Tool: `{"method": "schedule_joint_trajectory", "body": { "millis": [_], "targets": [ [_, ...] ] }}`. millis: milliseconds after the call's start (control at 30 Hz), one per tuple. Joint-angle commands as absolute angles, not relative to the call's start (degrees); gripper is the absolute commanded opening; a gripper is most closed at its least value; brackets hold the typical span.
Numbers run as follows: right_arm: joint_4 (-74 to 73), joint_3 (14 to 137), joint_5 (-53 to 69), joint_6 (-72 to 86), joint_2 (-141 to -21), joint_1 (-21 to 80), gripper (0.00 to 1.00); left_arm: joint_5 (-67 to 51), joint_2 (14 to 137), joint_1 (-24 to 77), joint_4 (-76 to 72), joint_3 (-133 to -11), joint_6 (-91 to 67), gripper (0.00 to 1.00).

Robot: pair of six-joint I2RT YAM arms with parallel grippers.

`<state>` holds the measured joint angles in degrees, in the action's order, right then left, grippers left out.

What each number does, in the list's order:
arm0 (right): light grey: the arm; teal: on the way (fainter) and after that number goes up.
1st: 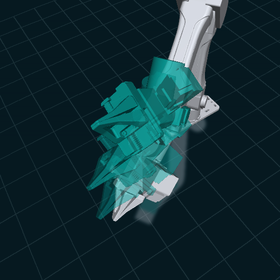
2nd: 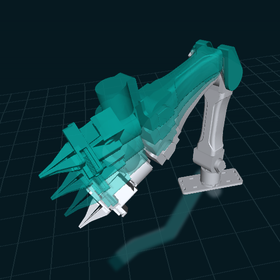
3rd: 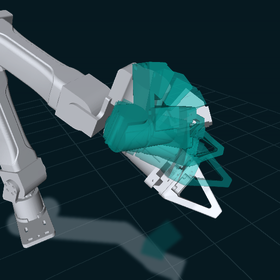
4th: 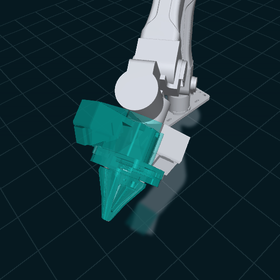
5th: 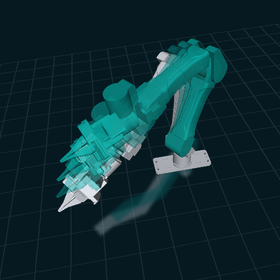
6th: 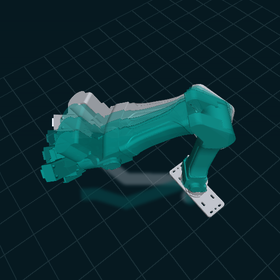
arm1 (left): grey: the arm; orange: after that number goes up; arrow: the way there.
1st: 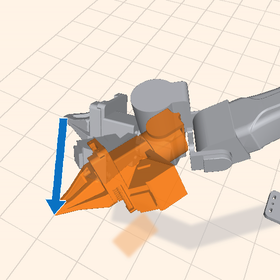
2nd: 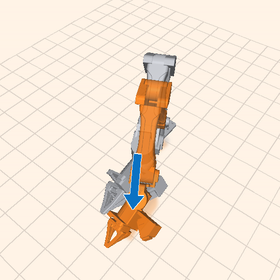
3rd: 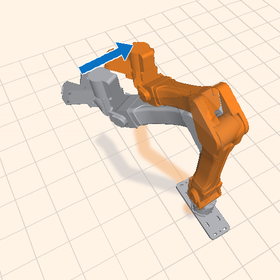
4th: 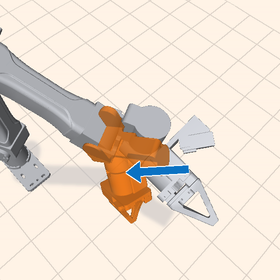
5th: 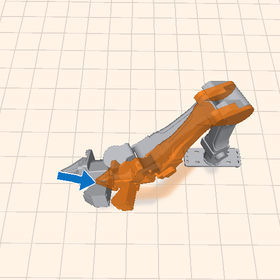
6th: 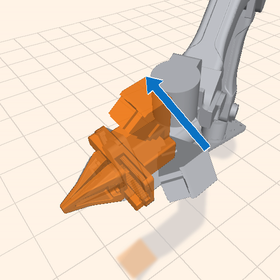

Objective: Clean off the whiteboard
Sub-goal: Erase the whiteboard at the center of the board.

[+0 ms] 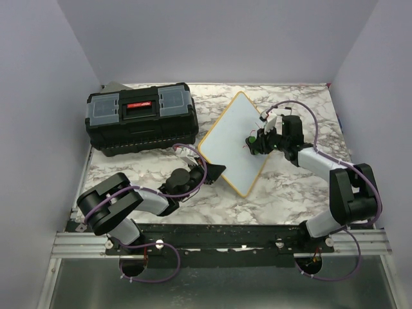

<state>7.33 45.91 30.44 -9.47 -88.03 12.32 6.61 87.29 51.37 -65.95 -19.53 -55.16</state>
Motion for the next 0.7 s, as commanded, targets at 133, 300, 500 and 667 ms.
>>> {"method": "schedule_joint_trajectory", "body": {
  "millis": [133, 300, 500, 667],
  "targets": [
    [1.5, 44.9, 34.9, -11.7, -85.8, 21.0, 0.01, -2.7, 87.0, 53.4, -78.3, -21.1, -56.2, 0.00],
    [2.9, 45.3, 29.1, -8.5, -85.6, 23.0, 0.01, -2.9, 87.0, 53.4, -77.8, -21.6, -56.3, 0.00],
    [8.1, 44.3, 18.7, -5.0, -87.0, 16.3, 0.01, -2.9, 86.2, 53.4, -77.5, -21.1, -56.1, 0.00],
    [8.0, 44.5, 18.4, -7.1, -88.7, 13.3, 0.01, -2.8, 86.3, 53.4, -77.8, -21.1, -56.1, 0.00]
  ]
}}
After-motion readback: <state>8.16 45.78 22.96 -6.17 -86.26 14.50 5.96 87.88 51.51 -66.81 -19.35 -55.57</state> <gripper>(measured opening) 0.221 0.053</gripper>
